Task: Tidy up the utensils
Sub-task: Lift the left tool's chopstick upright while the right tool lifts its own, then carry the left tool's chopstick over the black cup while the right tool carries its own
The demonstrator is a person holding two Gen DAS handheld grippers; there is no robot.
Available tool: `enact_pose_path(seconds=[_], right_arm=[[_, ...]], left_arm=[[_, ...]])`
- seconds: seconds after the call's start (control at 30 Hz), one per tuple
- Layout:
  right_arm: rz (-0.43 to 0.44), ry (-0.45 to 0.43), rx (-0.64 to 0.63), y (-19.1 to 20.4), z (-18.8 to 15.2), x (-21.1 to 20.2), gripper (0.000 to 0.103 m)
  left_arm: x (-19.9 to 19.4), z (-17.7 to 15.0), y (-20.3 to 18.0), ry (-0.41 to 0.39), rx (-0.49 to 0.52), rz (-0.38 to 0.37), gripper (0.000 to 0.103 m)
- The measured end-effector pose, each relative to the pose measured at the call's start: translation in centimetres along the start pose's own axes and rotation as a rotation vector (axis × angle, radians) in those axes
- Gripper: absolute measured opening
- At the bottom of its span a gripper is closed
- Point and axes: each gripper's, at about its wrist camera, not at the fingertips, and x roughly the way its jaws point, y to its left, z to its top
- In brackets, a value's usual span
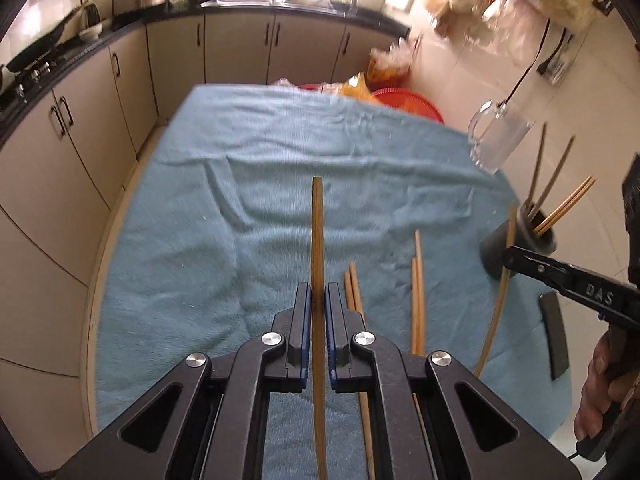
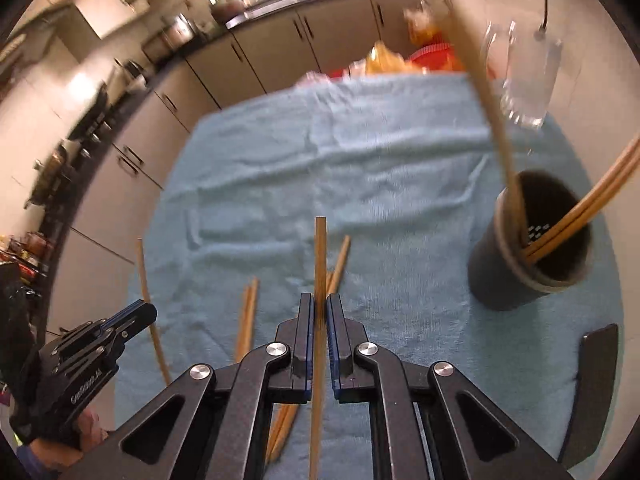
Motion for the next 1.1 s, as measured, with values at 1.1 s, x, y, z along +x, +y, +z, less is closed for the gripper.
enact_pose_path(seconds=[1.1], right_arm=[[0.031,-0.244,0.032,-1.4,-2.6,-10.4,0.006]], left_arm=[[-6.4,0.4,-3.1,-0.121,0.035,0.002,0.006]])
